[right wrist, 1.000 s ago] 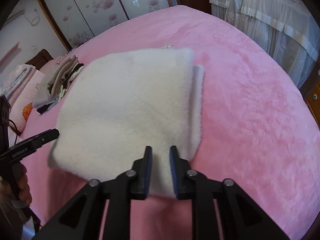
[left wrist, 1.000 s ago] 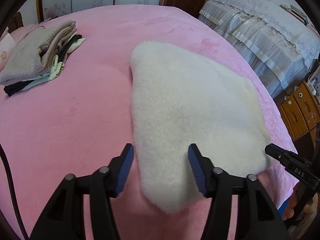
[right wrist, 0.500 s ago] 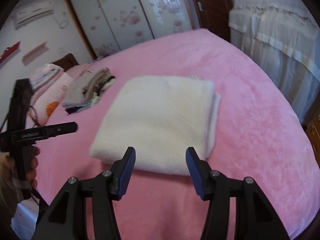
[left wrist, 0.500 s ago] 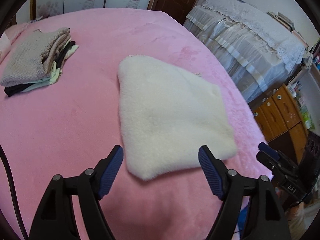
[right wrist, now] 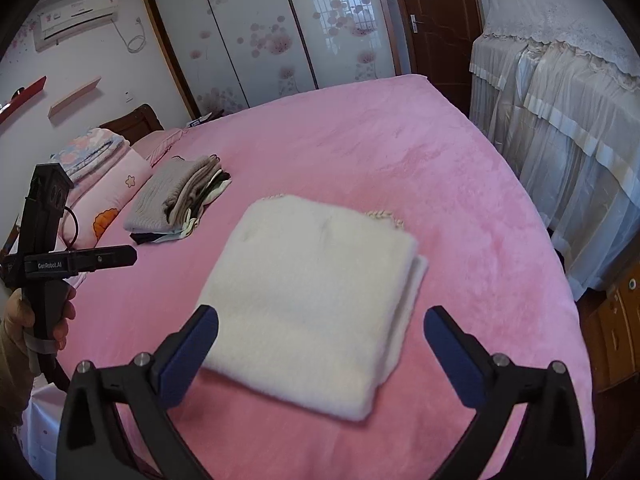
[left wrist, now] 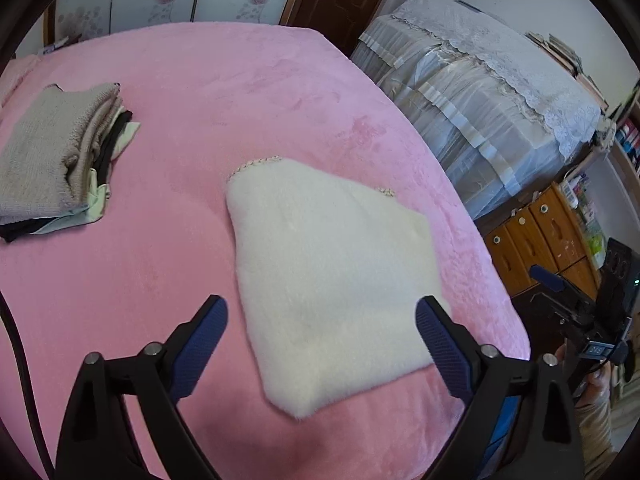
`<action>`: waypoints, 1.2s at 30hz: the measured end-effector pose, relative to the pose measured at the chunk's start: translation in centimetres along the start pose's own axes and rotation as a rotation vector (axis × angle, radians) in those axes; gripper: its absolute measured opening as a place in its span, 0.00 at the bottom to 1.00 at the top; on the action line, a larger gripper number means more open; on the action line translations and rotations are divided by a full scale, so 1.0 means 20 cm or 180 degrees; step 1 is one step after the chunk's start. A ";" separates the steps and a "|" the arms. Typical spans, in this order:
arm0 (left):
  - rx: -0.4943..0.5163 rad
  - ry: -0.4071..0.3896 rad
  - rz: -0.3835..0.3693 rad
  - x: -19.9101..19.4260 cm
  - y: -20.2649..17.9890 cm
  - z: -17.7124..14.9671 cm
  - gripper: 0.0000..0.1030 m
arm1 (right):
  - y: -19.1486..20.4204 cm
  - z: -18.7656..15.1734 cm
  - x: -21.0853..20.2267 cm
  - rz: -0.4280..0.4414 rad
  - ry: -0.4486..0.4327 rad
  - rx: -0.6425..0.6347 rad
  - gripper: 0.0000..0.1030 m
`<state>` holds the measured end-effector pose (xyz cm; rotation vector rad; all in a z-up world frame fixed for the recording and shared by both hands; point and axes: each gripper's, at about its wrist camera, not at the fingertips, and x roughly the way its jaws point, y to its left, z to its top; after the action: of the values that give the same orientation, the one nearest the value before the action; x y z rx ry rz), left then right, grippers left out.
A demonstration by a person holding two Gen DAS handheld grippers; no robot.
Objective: Fold large clothes
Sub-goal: 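Position both open grippers at the sides of the folded white cardigan, then grasp the folded cardigan bundle with both grippers and lift it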
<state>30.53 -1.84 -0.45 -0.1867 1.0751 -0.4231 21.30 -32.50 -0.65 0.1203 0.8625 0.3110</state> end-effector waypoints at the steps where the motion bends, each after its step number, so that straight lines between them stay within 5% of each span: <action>1: -0.0018 0.0074 -0.0077 0.03 0.02 0.03 1.00 | -0.02 0.03 0.04 0.0004 0.0060 -0.0010 1.00; 8: -0.0125 0.0488 -0.0431 0.36 0.19 0.09 1.00 | -0.18 0.03 0.39 0.0427 0.0524 0.0155 1.00; 17: -0.0458 0.1048 -0.0777 0.84 0.41 -0.09 1.00 | -0.45 -0.20 0.86 0.0877 0.1190 0.0862 1.00; 29: -0.0412 0.1133 -0.1144 1.13 0.40 -0.17 1.00 | -0.52 -0.27 1.09 0.1412 0.1324 0.1105 1.00; 36: -0.0454 0.1131 -0.1227 1.14 0.43 -0.19 1.00 | -0.43 -0.25 1.15 0.1403 0.1272 0.0973 1.00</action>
<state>38.51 -3.43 -23.81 -0.4623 1.4254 -0.7455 33.47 -33.46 -22.61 0.5512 1.2775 0.6280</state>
